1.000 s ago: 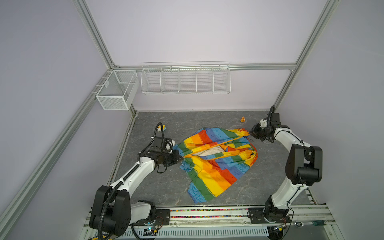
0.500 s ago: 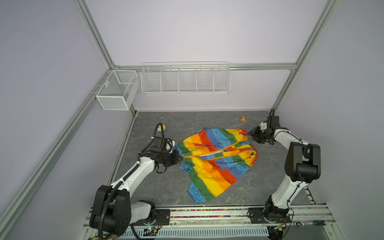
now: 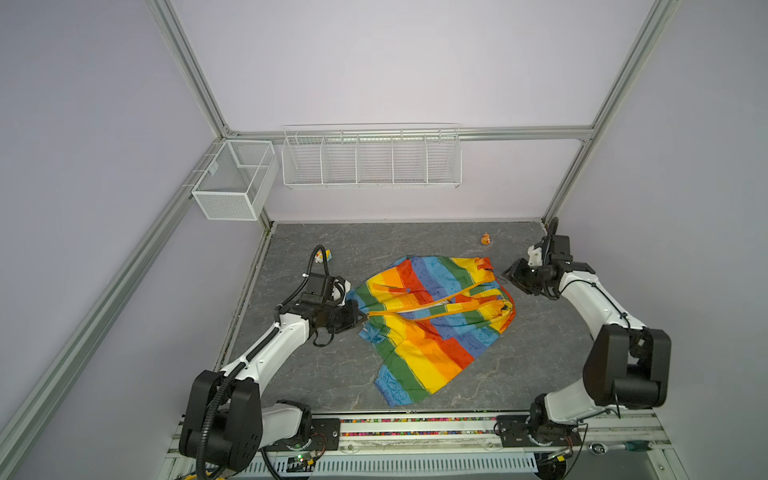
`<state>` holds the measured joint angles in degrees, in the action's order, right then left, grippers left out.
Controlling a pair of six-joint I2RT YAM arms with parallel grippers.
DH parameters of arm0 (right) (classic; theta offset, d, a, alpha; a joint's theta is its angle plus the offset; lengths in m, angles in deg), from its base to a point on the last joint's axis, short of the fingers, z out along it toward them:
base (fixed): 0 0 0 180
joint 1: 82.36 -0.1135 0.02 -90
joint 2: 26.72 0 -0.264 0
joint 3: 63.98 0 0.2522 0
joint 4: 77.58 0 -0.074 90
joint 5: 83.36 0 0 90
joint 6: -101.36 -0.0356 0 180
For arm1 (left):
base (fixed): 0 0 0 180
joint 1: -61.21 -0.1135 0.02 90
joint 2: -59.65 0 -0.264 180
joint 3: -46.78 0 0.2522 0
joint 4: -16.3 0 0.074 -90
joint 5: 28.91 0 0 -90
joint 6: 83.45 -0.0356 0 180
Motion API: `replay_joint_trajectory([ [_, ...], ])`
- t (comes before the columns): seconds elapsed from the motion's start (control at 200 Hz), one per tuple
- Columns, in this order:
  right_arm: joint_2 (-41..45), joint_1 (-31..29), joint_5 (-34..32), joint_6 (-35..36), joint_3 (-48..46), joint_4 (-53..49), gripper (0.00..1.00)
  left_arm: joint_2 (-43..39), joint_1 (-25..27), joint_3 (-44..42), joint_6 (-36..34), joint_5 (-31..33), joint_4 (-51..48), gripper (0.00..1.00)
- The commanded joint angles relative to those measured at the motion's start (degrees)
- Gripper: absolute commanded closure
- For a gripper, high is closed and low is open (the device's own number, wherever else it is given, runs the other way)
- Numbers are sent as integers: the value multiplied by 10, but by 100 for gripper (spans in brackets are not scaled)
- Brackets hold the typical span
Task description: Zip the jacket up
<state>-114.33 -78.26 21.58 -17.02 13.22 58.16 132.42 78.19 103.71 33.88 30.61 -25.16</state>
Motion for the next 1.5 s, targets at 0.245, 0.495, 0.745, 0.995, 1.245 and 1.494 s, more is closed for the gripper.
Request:
replay_joint_trajectory([
  [0.245, -9, -30, -21, -4, -69, 4, 61, -7, -3, -11, -3, -16, 11, 100],
  [0.495, -27, -30, -25, -8, -60, 12, 79, -6, -3, -9, -3, -18, 11, 100],
  [0.745, -22, -30, -35, -13, -46, 5, 93, -2, -3, -8, -3, -18, 12, 100],
  [0.995, 6, -9, -26, -16, -31, -3, 93, -2, -3, -6, -5, -16, 7, 100],
  [1.245, 0, 13, -8, -9, -4, -8, 93, -2, -3, -7, -5, -15, 6, 100],
  [1.494, -28, 10, 23, -3, -21, 2, 54, -3, -3, -7, -3, -15, 8, 100],
])
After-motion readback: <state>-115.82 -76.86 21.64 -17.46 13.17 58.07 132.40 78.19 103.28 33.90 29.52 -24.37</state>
